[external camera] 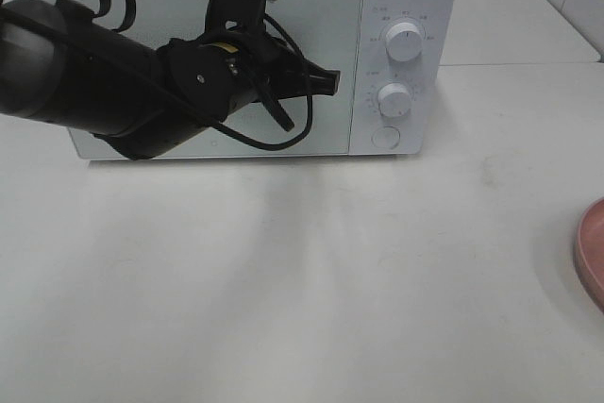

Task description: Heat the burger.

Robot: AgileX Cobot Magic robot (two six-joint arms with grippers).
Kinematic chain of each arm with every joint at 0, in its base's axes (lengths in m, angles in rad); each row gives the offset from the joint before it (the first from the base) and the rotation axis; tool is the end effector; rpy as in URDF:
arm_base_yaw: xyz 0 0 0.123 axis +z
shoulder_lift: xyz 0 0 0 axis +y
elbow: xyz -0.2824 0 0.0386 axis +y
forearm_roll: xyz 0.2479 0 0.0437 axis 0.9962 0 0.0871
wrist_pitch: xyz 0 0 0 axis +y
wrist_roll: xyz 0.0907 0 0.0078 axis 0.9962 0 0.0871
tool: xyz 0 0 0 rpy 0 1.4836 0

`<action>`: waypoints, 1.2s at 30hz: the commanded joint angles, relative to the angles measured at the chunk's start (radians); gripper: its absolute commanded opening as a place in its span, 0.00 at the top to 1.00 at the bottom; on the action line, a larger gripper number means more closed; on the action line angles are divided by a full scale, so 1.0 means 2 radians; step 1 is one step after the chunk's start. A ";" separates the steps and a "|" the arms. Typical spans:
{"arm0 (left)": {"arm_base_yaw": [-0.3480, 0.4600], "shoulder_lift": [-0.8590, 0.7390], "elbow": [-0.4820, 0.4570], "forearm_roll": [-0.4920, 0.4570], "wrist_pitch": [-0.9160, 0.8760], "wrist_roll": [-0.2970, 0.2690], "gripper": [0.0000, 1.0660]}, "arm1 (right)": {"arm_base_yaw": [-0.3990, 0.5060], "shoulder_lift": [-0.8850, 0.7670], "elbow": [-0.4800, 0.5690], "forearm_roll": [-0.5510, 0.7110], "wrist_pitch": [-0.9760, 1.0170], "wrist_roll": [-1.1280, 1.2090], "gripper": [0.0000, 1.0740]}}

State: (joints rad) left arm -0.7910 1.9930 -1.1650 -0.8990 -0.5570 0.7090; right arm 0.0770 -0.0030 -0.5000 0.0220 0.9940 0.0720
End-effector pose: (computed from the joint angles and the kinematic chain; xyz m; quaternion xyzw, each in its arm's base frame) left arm 0.3277 -0.2779 0.1816 0.1571 0.8002 -0.0827 0.5728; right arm -0.0029 0.0015 0.2827 -0.0022 0.8345 0.0520 0.5486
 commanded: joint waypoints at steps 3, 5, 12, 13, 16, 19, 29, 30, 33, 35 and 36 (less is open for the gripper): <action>-0.021 -0.030 0.013 -0.082 -0.014 0.063 1.00 | -0.003 -0.016 0.000 -0.003 -0.001 0.002 0.29; -0.024 -0.034 0.018 -0.099 -0.003 0.083 1.00 | -0.003 -0.016 0.000 -0.003 -0.001 0.002 0.29; -0.026 -0.056 0.023 -0.246 0.165 0.246 0.39 | -0.003 -0.016 0.000 -0.003 -0.001 0.002 0.29; -0.026 -0.056 0.023 -0.246 0.165 0.246 0.39 | -0.003 -0.016 0.000 -0.003 -0.001 0.002 0.29; -0.026 -0.066 0.024 -0.309 0.186 0.307 0.04 | -0.003 -0.016 0.000 -0.003 -0.001 0.002 0.29; -0.026 -0.084 0.036 -0.388 0.193 0.411 0.05 | -0.003 -0.016 0.000 -0.003 -0.001 0.002 0.29; -0.026 -0.115 0.097 -0.461 0.229 0.482 0.05 | -0.003 -0.016 0.000 -0.003 -0.001 0.002 0.29; -0.026 -0.126 0.112 -0.461 0.230 0.483 0.05 | -0.003 -0.016 0.000 -0.003 -0.001 0.002 0.29; -0.025 -0.143 0.126 -0.461 0.229 0.493 0.05 | -0.003 -0.016 0.000 -0.003 -0.001 0.002 0.29; -0.025 -0.156 0.131 -0.461 0.230 0.493 0.05 | -0.003 -0.016 0.000 -0.003 -0.001 0.002 0.29; -0.025 -0.164 0.133 -0.461 0.230 0.493 0.05 | -0.003 -0.016 0.000 -0.003 -0.001 0.002 0.29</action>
State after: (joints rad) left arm -0.8400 1.7100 -0.9110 -1.7360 -0.1120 1.6880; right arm 0.0770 -0.0030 -0.5000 0.0220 0.9940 0.0720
